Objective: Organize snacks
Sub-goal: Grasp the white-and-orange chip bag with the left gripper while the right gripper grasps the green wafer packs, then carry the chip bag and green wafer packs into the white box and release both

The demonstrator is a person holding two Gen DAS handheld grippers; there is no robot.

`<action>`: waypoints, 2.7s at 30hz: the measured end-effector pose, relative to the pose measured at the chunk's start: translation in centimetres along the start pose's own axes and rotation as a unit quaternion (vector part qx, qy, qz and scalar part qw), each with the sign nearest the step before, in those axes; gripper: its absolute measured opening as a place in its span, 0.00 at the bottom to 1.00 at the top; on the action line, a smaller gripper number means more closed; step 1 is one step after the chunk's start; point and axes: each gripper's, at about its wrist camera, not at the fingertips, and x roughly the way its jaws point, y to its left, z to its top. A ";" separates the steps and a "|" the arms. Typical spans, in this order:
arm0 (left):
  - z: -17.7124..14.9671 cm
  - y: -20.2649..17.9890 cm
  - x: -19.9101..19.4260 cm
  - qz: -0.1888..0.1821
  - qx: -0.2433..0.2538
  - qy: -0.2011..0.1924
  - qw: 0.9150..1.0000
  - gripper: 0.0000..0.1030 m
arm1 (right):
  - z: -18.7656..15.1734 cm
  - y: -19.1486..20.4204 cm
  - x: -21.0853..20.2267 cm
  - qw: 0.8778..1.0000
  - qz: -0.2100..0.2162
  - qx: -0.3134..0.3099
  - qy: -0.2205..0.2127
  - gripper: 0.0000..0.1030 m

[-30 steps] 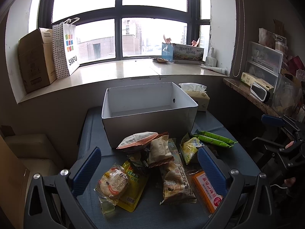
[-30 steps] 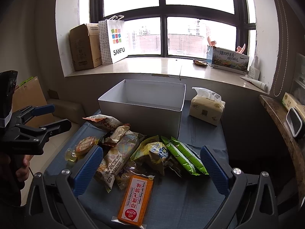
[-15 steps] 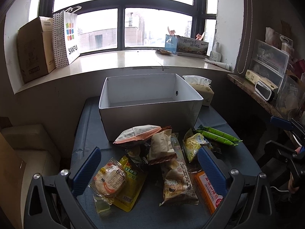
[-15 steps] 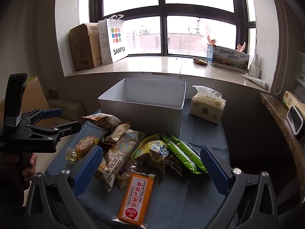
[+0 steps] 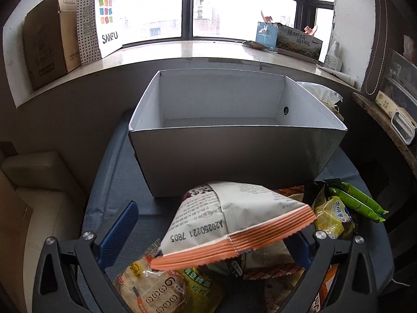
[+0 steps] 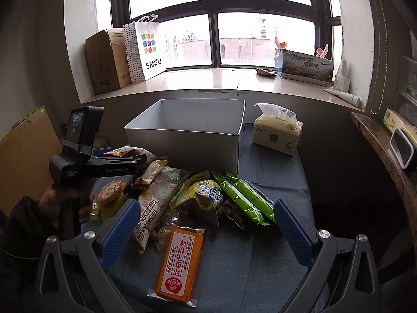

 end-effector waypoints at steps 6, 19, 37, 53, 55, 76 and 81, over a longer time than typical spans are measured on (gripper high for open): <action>-0.1 -0.1 1.0 -0.001 -0.010 0.007 1.000 0.43 | -0.2 -0.5 0.3 1.000 -0.003 0.005 0.003 1.00; -1.3 1.8 -7.7 -0.040 -0.020 -0.056 0.997 0.42 | -1.0 -7.0 5.0 0.998 -0.042 0.046 0.027 1.00; -2.6 -0.1 -12.4 -0.094 0.028 -0.085 0.992 0.43 | -1.4 -14.9 20.2 0.968 0.142 0.123 0.164 0.99; -0.9 0.5 -12.2 -0.080 0.024 -0.097 0.992 0.43 | 2.2 -10.7 9.4 0.977 0.166 0.128 0.031 0.66; 0.6 0.4 -11.9 -0.078 0.030 -0.110 0.990 0.43 | 4.1 -9.4 8.3 0.980 0.157 0.121 0.009 0.66; 16.8 0.6 3.4 -0.004 0.003 -0.054 0.999 0.39 | 18.2 -3.5 24.8 0.983 0.090 0.155 0.051 0.71; 16.4 2.0 4.4 0.008 -0.024 -0.054 0.998 1.00 | 17.9 -3.5 26.1 0.982 0.074 0.158 0.077 1.00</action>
